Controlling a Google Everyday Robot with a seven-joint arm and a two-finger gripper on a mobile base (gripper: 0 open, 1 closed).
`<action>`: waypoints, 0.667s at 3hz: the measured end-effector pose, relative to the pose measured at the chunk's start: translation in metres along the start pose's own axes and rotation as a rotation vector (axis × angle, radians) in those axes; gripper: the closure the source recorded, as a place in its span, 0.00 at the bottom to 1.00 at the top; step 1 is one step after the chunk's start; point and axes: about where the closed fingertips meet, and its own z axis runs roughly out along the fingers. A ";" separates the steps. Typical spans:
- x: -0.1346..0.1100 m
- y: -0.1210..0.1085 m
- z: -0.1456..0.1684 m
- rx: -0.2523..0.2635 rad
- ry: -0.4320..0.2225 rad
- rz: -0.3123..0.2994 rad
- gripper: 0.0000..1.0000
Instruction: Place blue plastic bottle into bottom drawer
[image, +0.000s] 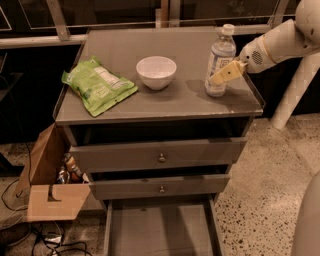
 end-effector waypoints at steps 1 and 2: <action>0.000 0.000 0.000 0.000 0.000 0.000 0.73; 0.000 0.001 -0.001 0.001 0.001 -0.002 1.00</action>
Offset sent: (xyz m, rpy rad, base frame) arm 0.0000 0.0000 0.0000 0.0000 0.0000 0.0000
